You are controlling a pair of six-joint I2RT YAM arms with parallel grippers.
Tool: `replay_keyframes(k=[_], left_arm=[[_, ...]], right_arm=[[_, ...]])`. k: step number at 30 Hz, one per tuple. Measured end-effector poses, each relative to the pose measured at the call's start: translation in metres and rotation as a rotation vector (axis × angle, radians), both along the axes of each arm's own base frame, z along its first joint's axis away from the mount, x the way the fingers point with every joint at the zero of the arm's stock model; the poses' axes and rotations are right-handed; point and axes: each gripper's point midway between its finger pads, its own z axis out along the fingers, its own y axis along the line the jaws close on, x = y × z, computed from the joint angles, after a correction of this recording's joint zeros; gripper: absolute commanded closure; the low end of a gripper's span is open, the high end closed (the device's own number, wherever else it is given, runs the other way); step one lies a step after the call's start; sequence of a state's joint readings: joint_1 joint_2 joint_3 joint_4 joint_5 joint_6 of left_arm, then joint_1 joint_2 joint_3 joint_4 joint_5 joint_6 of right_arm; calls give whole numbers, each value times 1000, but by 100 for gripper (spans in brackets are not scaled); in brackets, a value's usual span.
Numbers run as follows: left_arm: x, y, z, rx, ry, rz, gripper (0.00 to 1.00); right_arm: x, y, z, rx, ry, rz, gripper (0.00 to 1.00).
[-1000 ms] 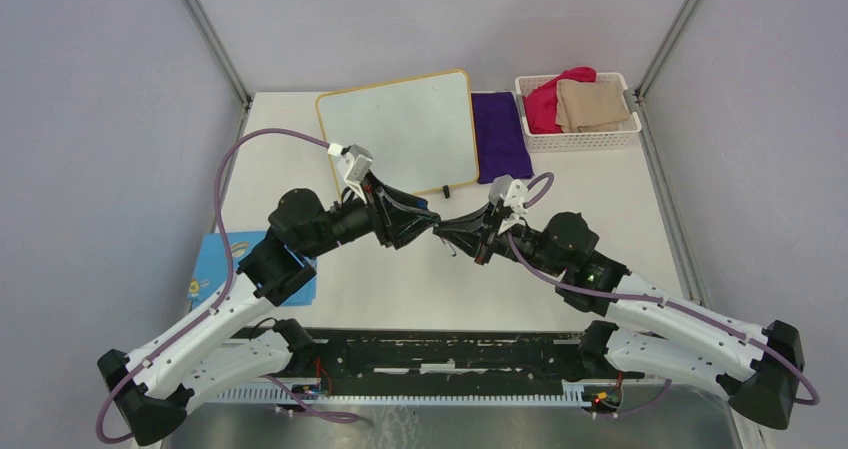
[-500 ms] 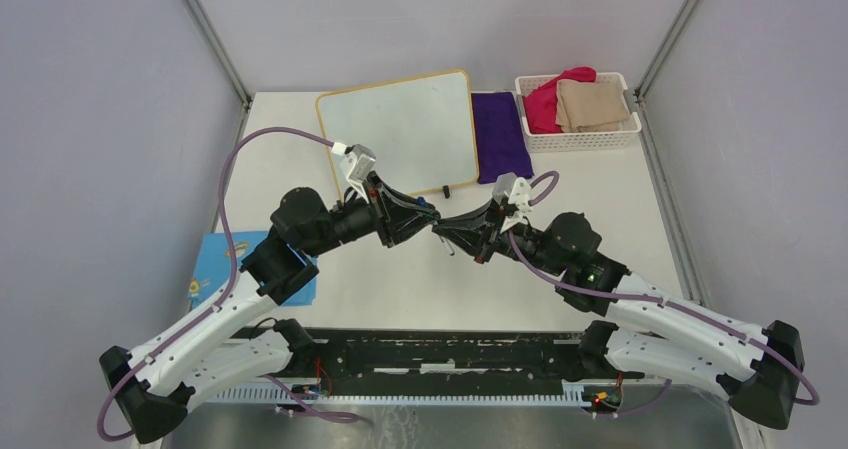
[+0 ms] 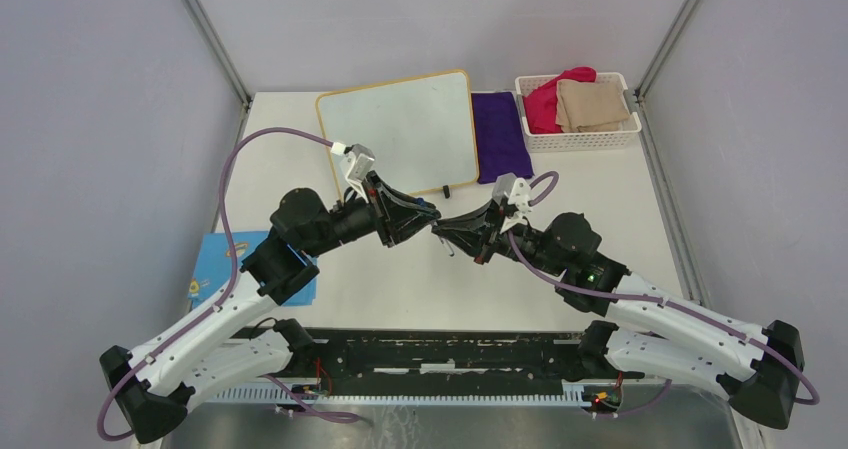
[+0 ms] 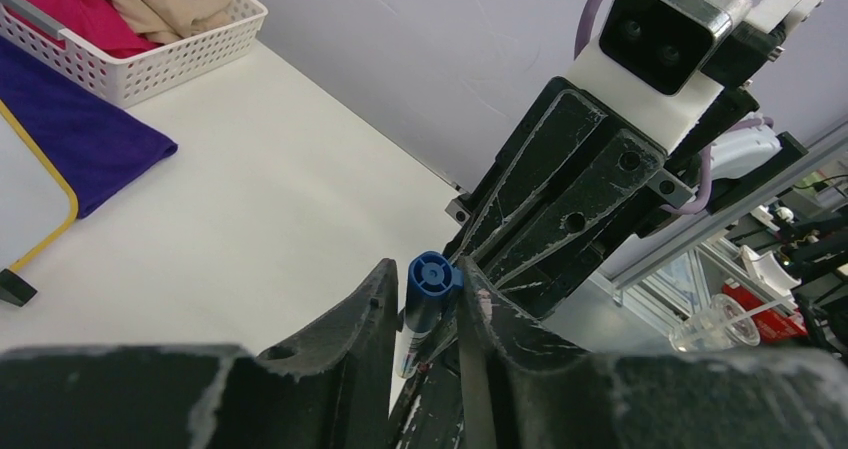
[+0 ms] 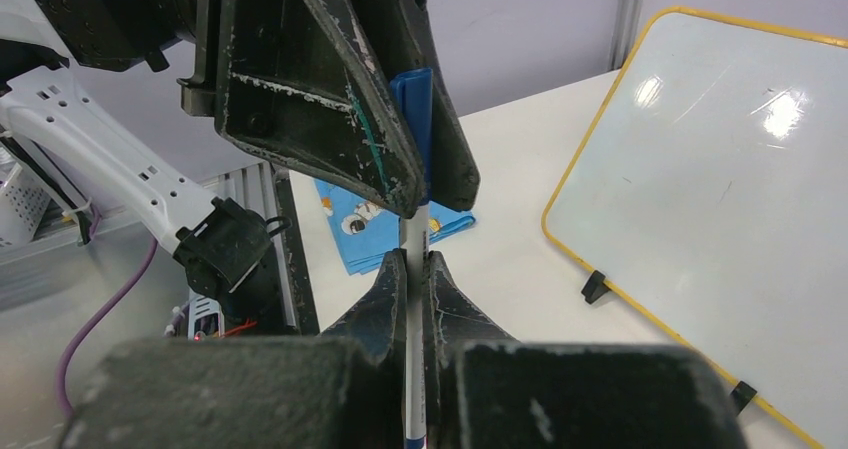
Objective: Write a sentence on the whiteboard
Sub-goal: Open the whiteboard marker at the center of the board.
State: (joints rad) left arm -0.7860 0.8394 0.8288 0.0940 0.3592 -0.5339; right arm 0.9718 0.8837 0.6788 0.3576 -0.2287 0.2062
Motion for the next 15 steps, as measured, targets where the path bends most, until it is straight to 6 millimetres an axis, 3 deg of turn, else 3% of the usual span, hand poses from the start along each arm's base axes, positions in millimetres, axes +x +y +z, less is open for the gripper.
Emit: replay_keyframes(k=[2,5,6,10,13,15], left_arm=[[0,0,1,-5,-5,0,96],[1,0,2,-9,-7,5,98],[1,1,2,-10,-7,6,98],[-1,3,1,-12,-9,8,98],[-4,5,5,-22,-19,7,98],[-7,8,9,-33,-29,4,98]], right_arm=[[0,0,0,1,3,0,100],[0,0,0,4,7,-1,100],[0,0,0,4,8,2,94],[-4,2,-1,3,16,22,47],[-8,4,-3,-3,22,49,33],[-11,7,-4,-7,30,73,31]])
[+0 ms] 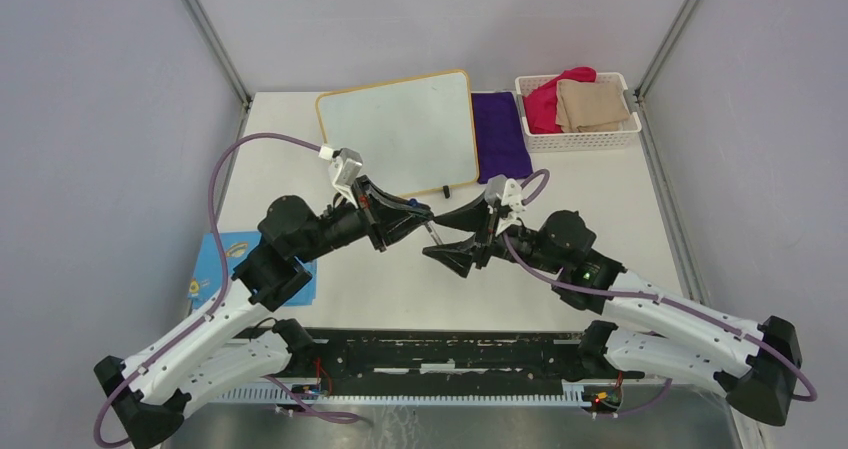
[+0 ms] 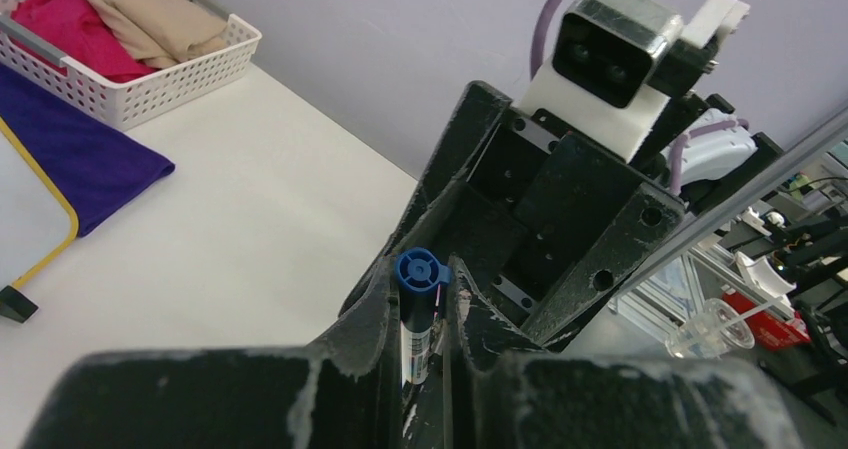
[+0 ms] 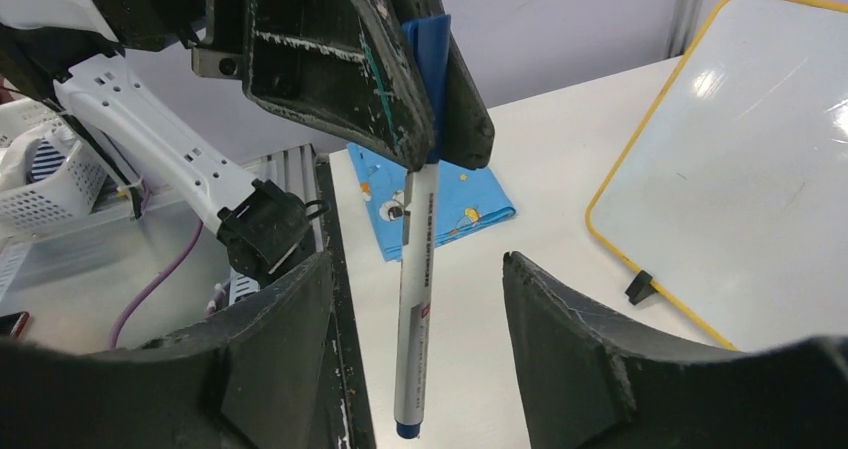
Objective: Write a sentence on the whiteboard
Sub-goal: Open the whiteboard marker at the center of the board.
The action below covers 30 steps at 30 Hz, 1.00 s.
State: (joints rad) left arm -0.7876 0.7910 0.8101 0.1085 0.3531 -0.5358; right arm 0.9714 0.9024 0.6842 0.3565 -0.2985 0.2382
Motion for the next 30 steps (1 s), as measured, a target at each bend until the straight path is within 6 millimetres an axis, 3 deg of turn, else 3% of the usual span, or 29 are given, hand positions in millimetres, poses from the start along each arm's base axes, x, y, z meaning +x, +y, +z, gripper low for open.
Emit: replay_keyframes(k=[6,11,17,24,30], left_arm=[[-14,2,10,-24,-34,-51,98],[-25,1,12,-23,-48,-107,98],[-31,2,14,-26,-59,-135,98],[-36,3,16,-29,-66,-154,98],[-38,4,17,-33,-71,-155,98]], right_arm=[[-12,9,0,2,22,87,30],[-23,14,17,58,37,161,33],[-30,18,34,111,46,218,49],[-32,23,31,111,76,242,65],[-32,24,29,106,84,247,90]])
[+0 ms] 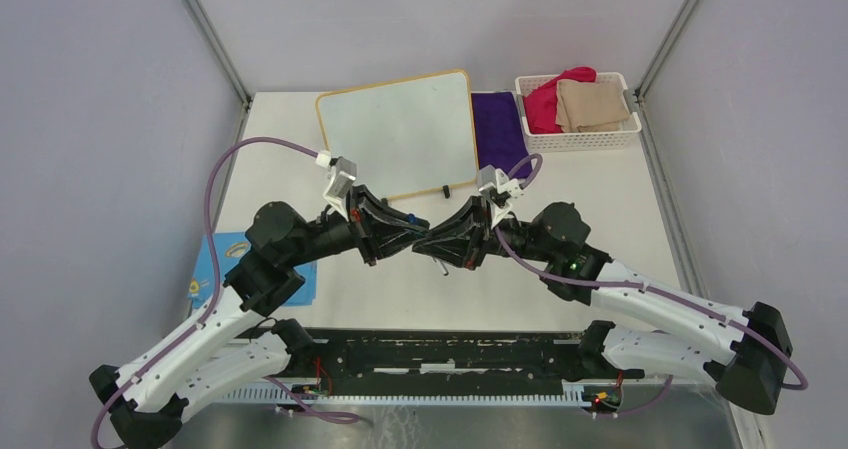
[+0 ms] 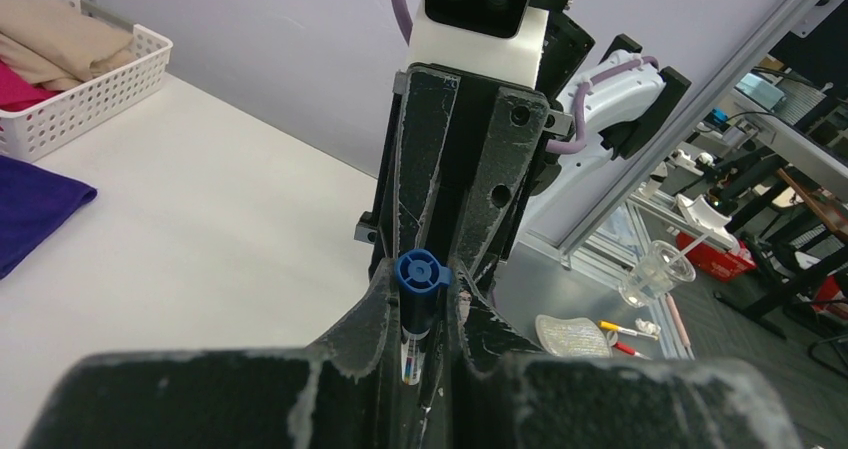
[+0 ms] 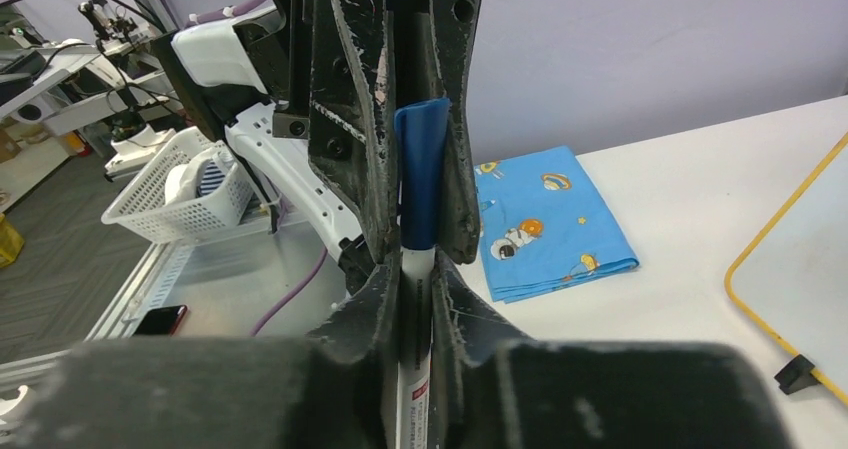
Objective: Write a sentence on the whiteboard
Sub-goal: Open the whiteboard marker at the center of the board.
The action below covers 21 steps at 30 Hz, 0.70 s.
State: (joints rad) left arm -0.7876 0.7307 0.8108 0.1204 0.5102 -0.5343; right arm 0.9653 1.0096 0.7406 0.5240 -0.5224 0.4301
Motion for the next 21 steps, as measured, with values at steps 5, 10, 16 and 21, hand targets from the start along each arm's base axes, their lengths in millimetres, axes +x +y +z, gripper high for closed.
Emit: replay_keyframes(k=[5,10,16,21], left_arm=[[0,0,1,1,-9,1,98],[1,2,5,2,-9,12,98],[2,3,8,6,-4,32,98],[6,3,5,16,12,58,98]], right_arm=[[1,0,-1,-1,13,-4,100],[2,-1,2,7,10,-13,100],[4,-2,5,20,4,-29,100],[7,-2,1,16,6,-46,100]])
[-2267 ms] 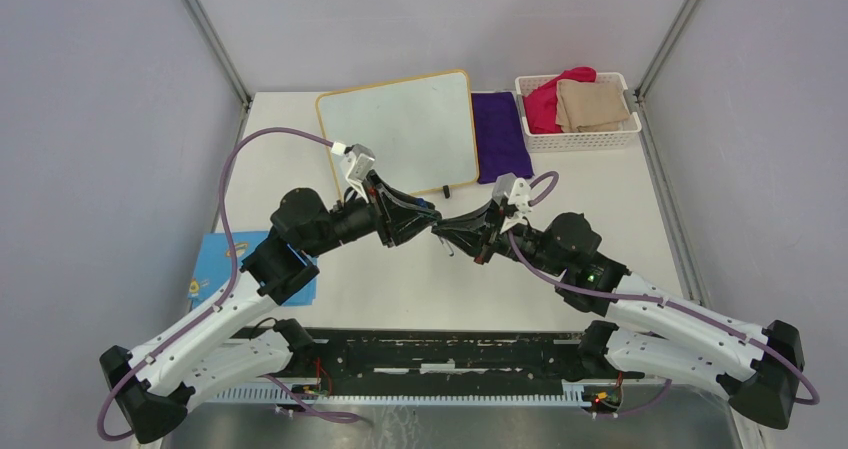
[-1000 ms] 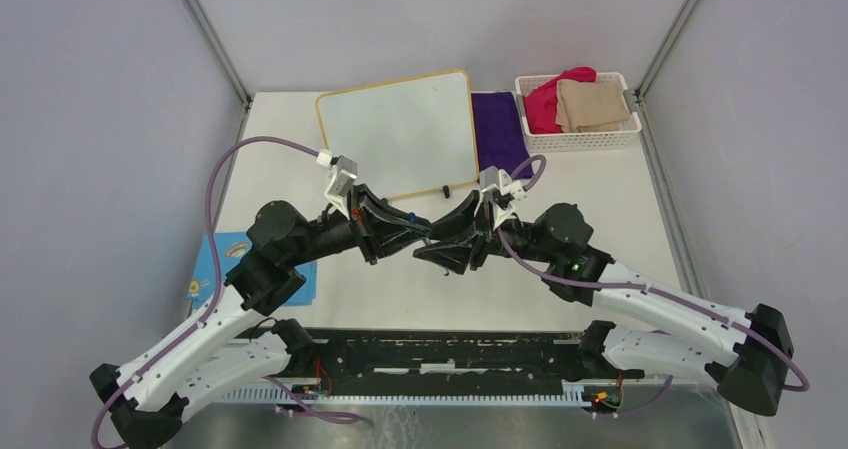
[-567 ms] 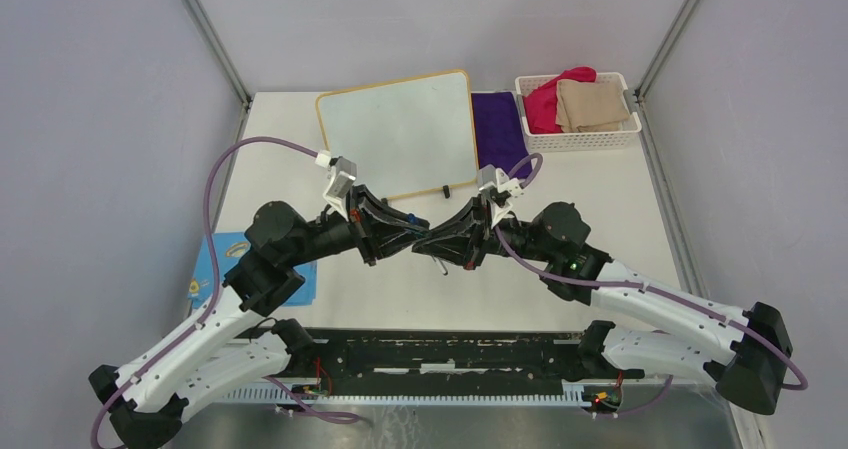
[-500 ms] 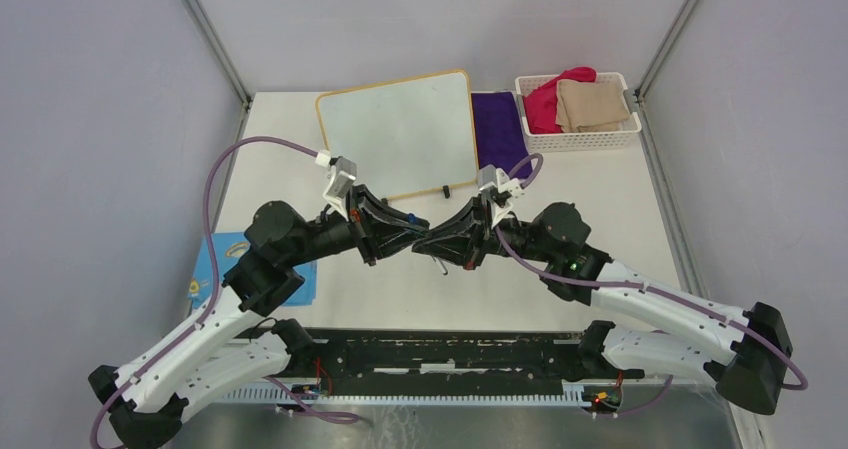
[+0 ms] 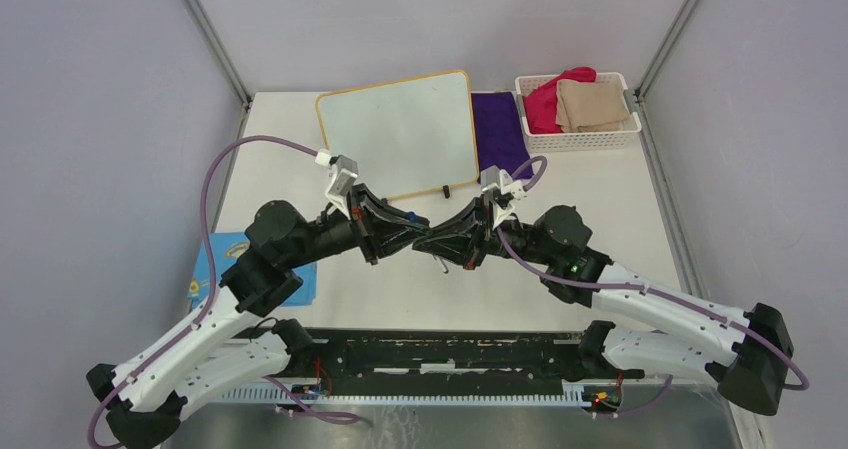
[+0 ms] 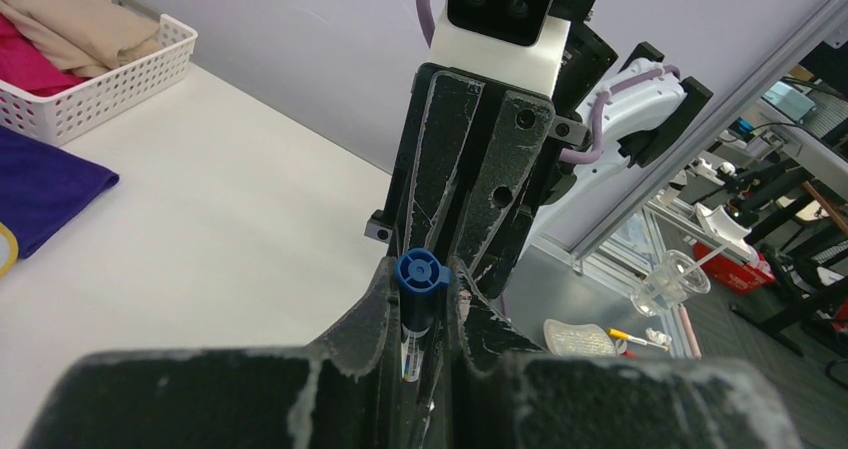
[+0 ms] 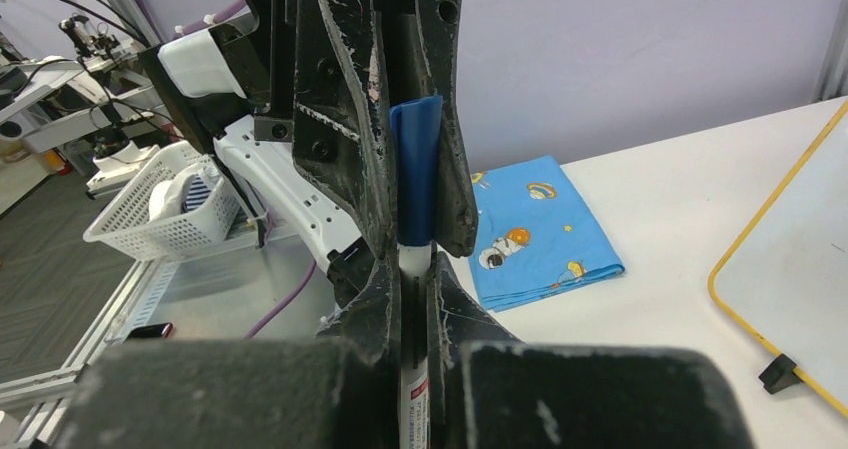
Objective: Write a sentence on the whiteboard
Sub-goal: Open the whiteboard marker at the center of the board, then place the pen cap at the center of the board.
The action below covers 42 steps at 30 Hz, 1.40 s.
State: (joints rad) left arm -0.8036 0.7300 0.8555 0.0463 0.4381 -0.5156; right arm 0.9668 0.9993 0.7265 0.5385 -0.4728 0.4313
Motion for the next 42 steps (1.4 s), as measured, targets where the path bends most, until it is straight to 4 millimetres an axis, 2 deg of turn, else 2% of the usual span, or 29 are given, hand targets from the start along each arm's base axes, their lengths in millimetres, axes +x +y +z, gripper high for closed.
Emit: replay_keyframes(k=[7,10,15,17,19,22,26,30,34,36,42], left_arm=[[6,2,1,-3,8,41,98],[15,15,24,-56,-32,127,98],[15,33,56,-130,-90,199,98],[21,37,58,-133,-96,238,98],[32,41,51,-112,-72,303,98],[54,51,28,-48,-2,431,98],[81,65,-20,101,110,599,98],[97,65,-88,313,222,666,98],[100,62,-162,527,336,662,98],[96,63,-191,620,383,646,98],[97,54,-223,717,440,608,98]], right_arm=[[3,-2,-6,-11,-2,-24,100],[1,-7,-20,-40,7,-28,100],[0,-14,-15,-33,-16,-52,100],[6,-19,-14,-38,-25,-101,100],[22,-30,-15,-56,-28,-213,100],[52,-55,-22,-101,-18,-432,100],[86,-95,-36,-176,7,-712,100],[102,-127,-50,-211,20,-890,100],[110,-142,-74,-273,33,-976,100],[111,-147,-92,-320,38,-1002,100],[112,-152,-104,-351,41,-1023,100]])
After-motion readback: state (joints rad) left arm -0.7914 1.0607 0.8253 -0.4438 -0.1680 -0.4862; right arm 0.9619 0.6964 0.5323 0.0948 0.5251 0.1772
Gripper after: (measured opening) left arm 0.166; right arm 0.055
